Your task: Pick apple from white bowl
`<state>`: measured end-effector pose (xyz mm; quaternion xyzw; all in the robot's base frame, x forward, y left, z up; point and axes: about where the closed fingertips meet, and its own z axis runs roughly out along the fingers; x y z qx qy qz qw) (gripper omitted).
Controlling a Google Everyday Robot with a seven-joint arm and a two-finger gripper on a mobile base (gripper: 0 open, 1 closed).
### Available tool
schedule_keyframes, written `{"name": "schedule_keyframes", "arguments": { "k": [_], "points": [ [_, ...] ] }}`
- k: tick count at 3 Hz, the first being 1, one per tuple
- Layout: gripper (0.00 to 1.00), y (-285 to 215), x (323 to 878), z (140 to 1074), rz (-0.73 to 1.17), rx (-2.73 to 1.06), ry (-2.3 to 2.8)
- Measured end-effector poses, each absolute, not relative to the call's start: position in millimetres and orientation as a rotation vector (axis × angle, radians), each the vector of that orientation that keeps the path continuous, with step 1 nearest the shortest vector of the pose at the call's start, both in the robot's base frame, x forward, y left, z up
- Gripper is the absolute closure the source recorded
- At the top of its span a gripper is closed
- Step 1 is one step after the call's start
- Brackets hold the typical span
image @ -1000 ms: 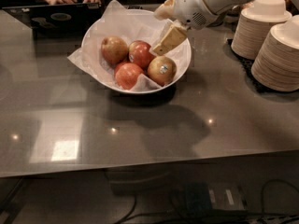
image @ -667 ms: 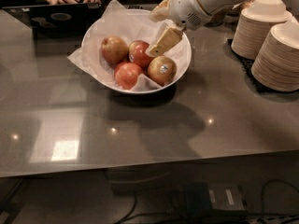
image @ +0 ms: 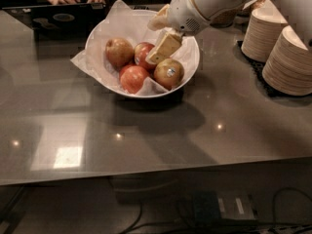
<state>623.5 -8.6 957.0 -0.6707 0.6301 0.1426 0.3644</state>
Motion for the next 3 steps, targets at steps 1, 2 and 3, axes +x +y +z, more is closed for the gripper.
{"name": "schedule_keyframes", "arguments": {
  "k": [1, 2, 3],
  "points": [
    [0.34, -2.7, 627.2, 946.9, 0.398, -1.743, 1.639],
    [0.34, 0.2, 628.7, 937.2, 0.421, -1.763, 1.664],
    [0.35, 2.9, 629.3, 926.2, 0.441, -1.799, 1.696]
  ]
}}
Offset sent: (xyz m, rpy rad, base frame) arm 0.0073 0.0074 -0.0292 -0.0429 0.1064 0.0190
